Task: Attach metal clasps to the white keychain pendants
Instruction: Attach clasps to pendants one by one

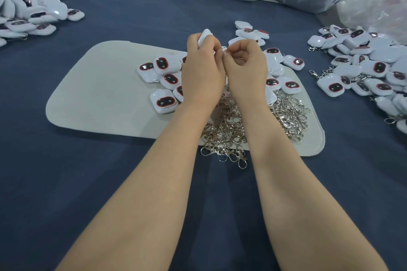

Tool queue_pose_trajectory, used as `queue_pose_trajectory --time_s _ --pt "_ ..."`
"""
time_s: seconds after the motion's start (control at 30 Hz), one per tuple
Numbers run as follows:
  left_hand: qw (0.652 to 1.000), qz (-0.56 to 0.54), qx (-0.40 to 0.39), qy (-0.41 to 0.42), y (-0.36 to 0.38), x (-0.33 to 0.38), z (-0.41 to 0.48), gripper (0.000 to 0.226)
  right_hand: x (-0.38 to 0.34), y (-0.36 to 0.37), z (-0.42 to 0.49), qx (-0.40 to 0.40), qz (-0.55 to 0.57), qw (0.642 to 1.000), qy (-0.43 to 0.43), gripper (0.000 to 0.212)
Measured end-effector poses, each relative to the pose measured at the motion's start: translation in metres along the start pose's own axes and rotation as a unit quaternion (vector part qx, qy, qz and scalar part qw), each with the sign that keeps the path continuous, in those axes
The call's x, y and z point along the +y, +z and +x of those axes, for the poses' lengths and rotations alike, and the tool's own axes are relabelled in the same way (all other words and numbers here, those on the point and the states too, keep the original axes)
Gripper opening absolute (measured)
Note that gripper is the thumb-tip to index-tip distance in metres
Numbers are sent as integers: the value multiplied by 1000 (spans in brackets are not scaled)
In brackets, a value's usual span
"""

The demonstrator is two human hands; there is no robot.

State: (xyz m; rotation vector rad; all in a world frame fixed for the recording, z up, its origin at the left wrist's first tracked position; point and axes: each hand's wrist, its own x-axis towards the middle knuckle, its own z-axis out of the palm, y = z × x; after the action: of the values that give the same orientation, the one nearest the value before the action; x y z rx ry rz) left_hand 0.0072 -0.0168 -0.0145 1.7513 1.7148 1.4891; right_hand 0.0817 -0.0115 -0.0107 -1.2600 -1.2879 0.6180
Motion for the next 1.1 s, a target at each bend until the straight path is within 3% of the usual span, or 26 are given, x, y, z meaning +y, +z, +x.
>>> queue_pose_trajectory --time_s 0.83,1.1 --pt "1000 3 -5 -6 0 2 1 11 -2 -4 -1 -12 -17 1000 -12 24" --pt "1000 -3 -13 -12 -1 0 1 11 0 -6 -1 -36 -52 997 -47 14"
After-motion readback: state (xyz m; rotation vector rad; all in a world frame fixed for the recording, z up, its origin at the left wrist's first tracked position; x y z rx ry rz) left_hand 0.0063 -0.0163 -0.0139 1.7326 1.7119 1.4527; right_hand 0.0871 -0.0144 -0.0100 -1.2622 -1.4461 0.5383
